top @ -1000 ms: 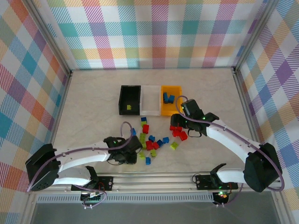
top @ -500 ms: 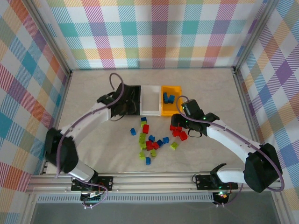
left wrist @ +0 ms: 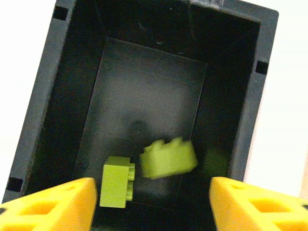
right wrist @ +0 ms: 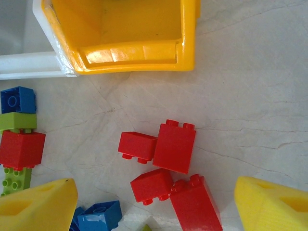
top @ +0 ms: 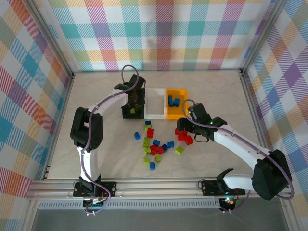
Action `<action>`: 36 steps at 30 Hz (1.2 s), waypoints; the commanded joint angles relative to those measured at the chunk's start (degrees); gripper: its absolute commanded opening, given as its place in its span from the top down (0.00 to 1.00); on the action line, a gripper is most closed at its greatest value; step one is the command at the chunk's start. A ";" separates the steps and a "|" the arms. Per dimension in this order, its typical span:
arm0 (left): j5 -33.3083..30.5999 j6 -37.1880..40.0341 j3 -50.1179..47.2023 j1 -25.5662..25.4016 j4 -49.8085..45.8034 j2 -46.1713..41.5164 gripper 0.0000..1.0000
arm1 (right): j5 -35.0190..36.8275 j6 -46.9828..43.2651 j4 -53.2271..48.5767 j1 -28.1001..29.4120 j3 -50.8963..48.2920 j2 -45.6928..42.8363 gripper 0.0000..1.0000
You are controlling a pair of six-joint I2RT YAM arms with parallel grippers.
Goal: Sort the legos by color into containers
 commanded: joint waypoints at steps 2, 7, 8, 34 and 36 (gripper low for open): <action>2.50 -0.42 0.67 0.16 -0.47 -4.74 0.25 | -0.57 -0.21 -1.26 -0.27 -0.44 -1.71 0.15; 7.15 -2.13 -6.33 -1.07 4.13 -16.24 0.19 | -5.12 -1.72 -0.15 -0.15 -0.61 -0.75 0.20; 7.91 -2.43 -8.71 -1.71 5.43 -19.36 0.18 | -6.41 -2.32 0.44 0.62 -0.48 0.03 0.21; 14.98 -9.63 -52.94 -2.36 12.82 -49.12 0.00 | -2.24 2.78 0.21 14.31 3.48 17.19 0.44; 14.88 -9.88 -53.28 -2.39 12.91 -49.34 0.00 | -2.39 2.89 0.56 14.80 3.61 18.15 0.44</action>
